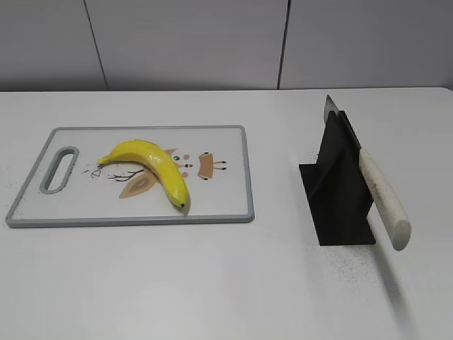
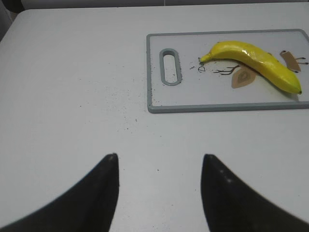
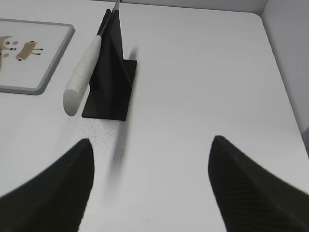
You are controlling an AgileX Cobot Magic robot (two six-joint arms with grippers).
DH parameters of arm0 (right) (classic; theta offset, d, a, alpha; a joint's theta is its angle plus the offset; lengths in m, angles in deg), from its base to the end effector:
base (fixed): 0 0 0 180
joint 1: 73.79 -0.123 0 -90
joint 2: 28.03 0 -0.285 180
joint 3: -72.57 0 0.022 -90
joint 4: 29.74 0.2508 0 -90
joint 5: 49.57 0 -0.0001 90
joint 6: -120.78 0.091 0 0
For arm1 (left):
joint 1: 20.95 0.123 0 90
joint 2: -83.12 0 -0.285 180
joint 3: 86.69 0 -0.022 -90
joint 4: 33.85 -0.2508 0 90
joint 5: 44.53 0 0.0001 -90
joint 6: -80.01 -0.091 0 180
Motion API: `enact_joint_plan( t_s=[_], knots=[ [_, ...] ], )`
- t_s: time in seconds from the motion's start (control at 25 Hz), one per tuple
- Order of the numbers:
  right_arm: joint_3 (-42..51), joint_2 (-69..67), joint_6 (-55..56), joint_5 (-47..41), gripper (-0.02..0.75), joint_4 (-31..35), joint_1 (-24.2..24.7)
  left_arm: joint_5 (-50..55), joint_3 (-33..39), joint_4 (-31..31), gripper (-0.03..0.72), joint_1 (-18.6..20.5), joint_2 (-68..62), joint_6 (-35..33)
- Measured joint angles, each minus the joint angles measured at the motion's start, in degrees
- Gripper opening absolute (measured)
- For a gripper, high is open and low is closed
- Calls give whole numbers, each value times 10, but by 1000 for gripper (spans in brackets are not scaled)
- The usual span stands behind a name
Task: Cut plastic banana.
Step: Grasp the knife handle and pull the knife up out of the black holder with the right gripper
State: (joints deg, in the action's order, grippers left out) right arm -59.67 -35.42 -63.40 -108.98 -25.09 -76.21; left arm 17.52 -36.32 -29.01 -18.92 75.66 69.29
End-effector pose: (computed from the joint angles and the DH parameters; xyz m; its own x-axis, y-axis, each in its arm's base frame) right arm -0.0071 0.0061 0.2833 -0.4104 -0.0489 -0.9106 -0.1186 0.9929 0.0002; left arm -0.0031 -0.0069 0.2670 -0.4869 0.1293 -0.8638 0.1019 0.9906 0.0908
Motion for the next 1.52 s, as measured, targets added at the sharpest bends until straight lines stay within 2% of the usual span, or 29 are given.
enact_joint_plan(
  t_s=[1.16, 1.36, 1.52],
  knots=[
    [0, -3, 0, 4, 554, 4, 0, 0, 0, 0, 526, 0, 0, 0],
    [-8, -74, -1, 21, 554, 13, -1, 0, 0, 0, 525, 0, 0, 0],
    [-23, -131, -1, 26, 538, 23, -24, 0, 0, 0, 525, 0, 0, 0]
  ],
)
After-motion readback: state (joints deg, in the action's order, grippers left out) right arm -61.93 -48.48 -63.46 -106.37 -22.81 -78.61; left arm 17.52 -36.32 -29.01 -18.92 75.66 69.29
